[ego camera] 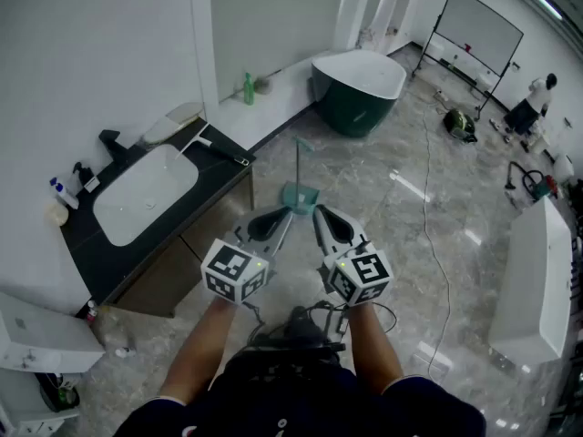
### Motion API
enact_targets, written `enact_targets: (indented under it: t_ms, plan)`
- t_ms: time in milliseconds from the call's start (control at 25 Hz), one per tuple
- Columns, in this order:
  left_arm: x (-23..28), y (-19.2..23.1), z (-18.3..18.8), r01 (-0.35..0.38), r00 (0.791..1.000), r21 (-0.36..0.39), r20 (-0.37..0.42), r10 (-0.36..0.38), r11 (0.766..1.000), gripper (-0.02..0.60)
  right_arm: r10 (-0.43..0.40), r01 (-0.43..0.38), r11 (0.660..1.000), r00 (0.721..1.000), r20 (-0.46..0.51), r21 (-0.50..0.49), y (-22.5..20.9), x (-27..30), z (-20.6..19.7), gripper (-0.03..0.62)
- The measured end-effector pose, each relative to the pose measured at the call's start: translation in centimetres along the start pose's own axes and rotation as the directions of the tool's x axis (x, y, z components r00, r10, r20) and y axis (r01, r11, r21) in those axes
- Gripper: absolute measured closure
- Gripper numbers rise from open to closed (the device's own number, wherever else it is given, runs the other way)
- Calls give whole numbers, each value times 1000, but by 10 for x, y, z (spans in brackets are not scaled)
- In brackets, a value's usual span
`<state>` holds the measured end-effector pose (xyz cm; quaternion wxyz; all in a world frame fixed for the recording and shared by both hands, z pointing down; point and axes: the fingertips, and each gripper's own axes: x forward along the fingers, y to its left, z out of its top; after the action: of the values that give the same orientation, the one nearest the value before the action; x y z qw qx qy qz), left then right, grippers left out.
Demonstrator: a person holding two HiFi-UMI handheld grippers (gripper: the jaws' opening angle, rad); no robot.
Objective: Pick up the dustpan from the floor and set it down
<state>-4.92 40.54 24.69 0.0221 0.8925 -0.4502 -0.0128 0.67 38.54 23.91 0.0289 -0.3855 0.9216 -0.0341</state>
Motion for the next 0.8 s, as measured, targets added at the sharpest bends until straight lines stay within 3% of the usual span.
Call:
enact_targets:
  t_ms: [800]
  plan:
    - [11, 19, -22, 33, 999, -40, -17, -34, 999, 568, -18, 18, 1000, 1000, -18, -6, -8, 18, -19, 588]
